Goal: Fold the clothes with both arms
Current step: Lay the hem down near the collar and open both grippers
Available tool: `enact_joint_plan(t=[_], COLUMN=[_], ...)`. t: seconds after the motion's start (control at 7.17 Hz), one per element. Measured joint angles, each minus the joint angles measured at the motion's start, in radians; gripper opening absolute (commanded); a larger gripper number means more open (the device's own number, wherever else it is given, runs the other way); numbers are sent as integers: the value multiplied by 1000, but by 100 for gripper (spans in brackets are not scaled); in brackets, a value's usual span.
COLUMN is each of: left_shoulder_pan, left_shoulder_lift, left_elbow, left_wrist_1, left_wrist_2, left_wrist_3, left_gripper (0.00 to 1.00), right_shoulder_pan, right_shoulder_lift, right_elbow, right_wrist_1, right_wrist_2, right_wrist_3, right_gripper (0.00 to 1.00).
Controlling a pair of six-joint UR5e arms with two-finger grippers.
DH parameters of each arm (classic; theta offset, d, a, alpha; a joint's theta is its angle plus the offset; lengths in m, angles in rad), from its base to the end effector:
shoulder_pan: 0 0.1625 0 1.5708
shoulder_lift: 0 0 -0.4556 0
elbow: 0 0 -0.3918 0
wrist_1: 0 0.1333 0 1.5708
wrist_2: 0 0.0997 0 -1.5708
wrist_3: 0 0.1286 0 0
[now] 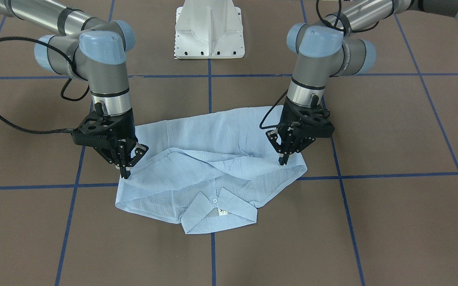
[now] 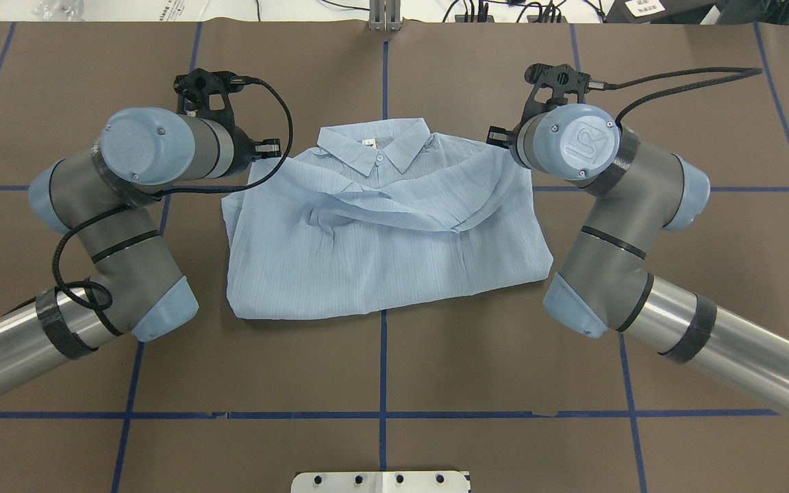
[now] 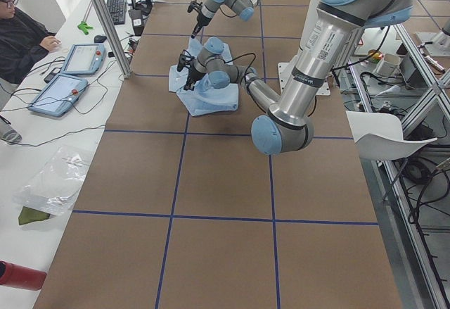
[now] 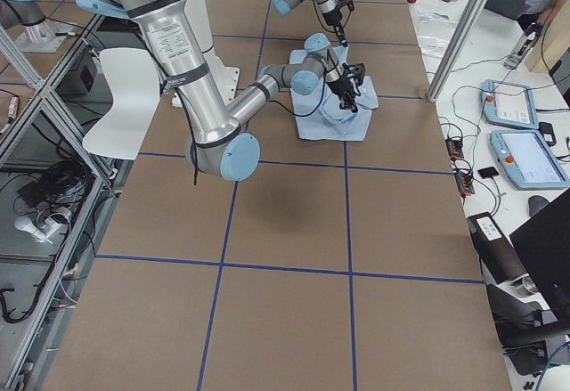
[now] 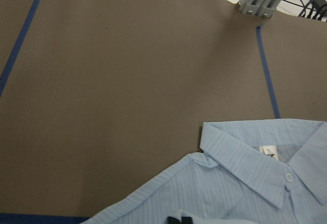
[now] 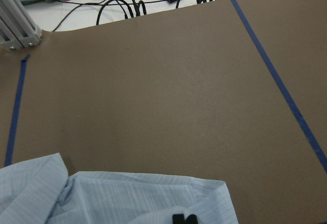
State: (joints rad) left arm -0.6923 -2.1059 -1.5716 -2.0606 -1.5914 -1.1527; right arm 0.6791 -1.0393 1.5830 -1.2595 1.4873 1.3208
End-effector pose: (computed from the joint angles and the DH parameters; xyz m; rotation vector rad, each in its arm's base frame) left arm 0.4792 -0.5671 0.3358 0.5261 0.8838 -0.2391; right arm -0.4763 -0.5695 0.3614 0.4568 -0.7351 0.4379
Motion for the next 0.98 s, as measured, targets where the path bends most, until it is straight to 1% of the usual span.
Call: enact_joint_plan(t=[0.14,0.42,0.7,0.98], left_shoulder_pan=[-19,-65,-86,-87], left_shoulder_lift=[1,10,30,37], left_elbow=[14,20,27,45], left_wrist_1=[-9,-13,-36,-52], left_wrist_2=[1,-15,-54,-63], left_wrist_3=[46,139,187,196], left_gripper=[0,0,0,0], right_shoulder_pan=[4,19,42,56], right_shoulder_lift=[-1,-2,-1,-1], right_elbow=[-32,-60,-63,-63], right_wrist_1=[27,43,46,47], right_wrist_2=[2,12,46,59], right_wrist_3=[-10,-29,-50,-62], right_gripper=[0,0,0,0])
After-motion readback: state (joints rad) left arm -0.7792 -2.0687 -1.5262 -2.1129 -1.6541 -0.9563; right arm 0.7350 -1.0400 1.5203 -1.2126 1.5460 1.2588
